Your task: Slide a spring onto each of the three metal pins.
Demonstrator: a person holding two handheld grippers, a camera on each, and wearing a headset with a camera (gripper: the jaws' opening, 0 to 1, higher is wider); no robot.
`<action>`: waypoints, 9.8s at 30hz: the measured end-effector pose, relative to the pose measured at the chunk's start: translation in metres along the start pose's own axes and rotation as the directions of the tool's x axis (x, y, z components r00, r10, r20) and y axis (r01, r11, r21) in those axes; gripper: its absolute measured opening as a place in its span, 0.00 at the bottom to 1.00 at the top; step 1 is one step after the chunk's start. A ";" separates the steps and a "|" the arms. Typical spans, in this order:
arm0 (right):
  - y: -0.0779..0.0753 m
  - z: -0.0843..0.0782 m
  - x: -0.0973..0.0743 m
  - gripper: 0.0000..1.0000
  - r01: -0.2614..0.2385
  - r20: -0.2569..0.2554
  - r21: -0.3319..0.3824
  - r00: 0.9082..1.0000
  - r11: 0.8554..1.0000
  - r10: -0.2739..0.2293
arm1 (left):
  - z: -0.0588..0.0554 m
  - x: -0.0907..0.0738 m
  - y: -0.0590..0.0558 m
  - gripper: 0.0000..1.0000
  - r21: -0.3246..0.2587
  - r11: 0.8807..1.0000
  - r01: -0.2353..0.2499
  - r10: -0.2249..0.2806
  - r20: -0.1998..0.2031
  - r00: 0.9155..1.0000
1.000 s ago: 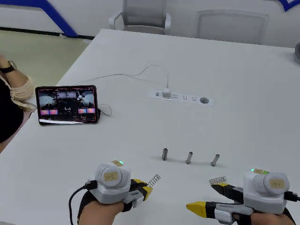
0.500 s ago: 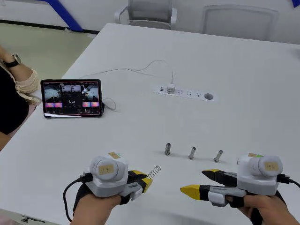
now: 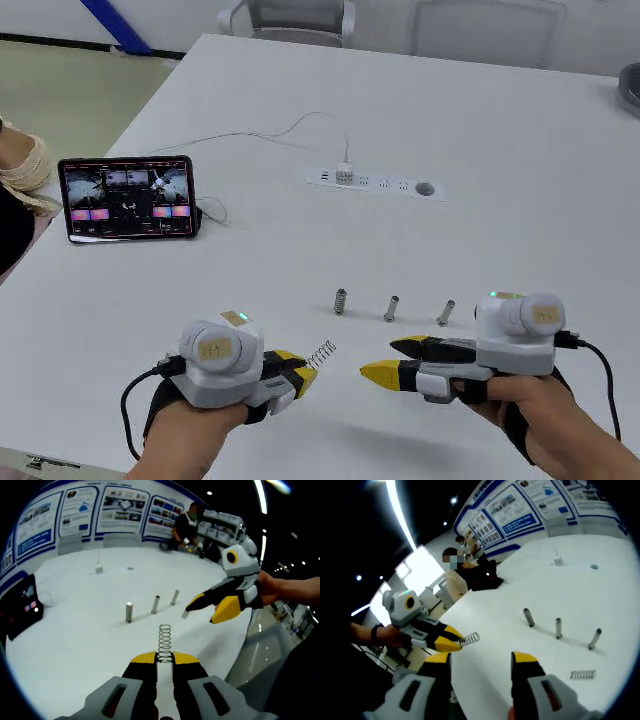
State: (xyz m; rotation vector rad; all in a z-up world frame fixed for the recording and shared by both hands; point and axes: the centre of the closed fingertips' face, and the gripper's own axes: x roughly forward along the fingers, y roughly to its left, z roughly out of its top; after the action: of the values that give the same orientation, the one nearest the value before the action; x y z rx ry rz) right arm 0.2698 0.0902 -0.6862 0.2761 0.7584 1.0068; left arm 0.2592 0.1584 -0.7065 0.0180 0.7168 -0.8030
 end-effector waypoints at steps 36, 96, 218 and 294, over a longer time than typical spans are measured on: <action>0.022 0.011 0.002 0.15 -0.116 0.035 0.064 0.993 0.991 0.114 | 0.021 0.009 -0.051 0.10 0.103 0.988 0.115 -0.118 0.020 0.993; 0.045 -0.008 -0.030 0.13 -0.333 -0.492 -0.412 0.865 0.848 0.100 | 0.038 0.020 -0.095 0.09 0.342 0.894 0.291 -0.294 -0.043 0.955; -0.121 0.040 0.014 0.13 0.025 -0.413 -0.524 0.867 0.851 -0.280 | 0.000 -0.025 0.052 0.74 -0.014 0.998 -0.058 0.058 0.052 0.997; -0.142 0.015 0.041 0.29 0.042 -0.448 -0.520 0.837 0.853 -0.314 | 0.002 -0.028 0.043 0.73 -0.022 0.998 -0.066 0.067 0.047 0.997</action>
State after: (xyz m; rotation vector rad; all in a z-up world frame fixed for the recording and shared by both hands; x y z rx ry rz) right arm 0.3863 0.0516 -0.7701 -0.5380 0.9604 1.0620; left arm 0.2757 0.2064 -0.6994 0.0045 0.6754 -0.7300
